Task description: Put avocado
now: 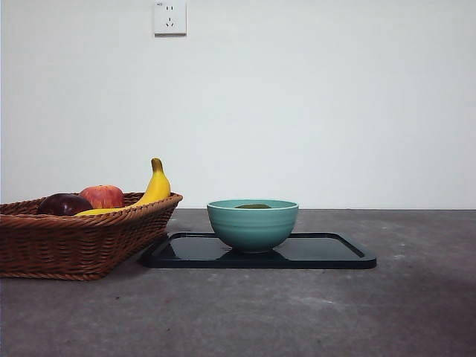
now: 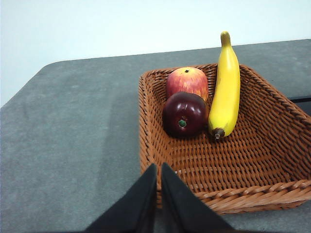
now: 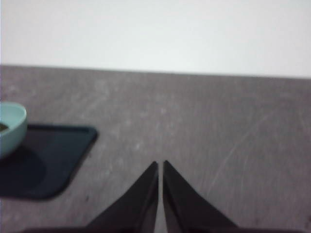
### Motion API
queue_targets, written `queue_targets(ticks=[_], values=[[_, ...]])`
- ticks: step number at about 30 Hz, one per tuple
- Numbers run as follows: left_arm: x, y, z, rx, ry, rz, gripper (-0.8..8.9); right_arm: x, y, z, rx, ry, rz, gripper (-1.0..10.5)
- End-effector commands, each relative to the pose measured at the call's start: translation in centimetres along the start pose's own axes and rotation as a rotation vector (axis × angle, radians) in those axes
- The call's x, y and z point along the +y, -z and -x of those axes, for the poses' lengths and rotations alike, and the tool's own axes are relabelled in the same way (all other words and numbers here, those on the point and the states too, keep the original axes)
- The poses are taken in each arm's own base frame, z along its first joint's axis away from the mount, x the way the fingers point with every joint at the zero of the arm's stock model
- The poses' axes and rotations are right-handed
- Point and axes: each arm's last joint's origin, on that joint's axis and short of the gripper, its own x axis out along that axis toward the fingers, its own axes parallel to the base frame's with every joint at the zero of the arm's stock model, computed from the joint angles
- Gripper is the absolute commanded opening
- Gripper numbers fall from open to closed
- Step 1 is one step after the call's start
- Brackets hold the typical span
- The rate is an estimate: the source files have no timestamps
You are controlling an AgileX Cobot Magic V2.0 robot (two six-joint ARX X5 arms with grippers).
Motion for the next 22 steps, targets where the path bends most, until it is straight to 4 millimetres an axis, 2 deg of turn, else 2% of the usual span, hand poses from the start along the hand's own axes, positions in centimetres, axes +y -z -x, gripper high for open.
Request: queue_targets(ticks=[1, 22], values=[[-0.04, 0.76, -0.2, 0.028, 0.001, 0.005, 0.15, -0.05, 0.73, -0.01, 0.061, 0.009, -0.019, 0.1], [-0.04, 0.76, -0.19, 0.028, 0.001, 0.005, 0.15, -0.09, 0.62, -0.01, 0.052, 0.025, -0.024, 0.1]])
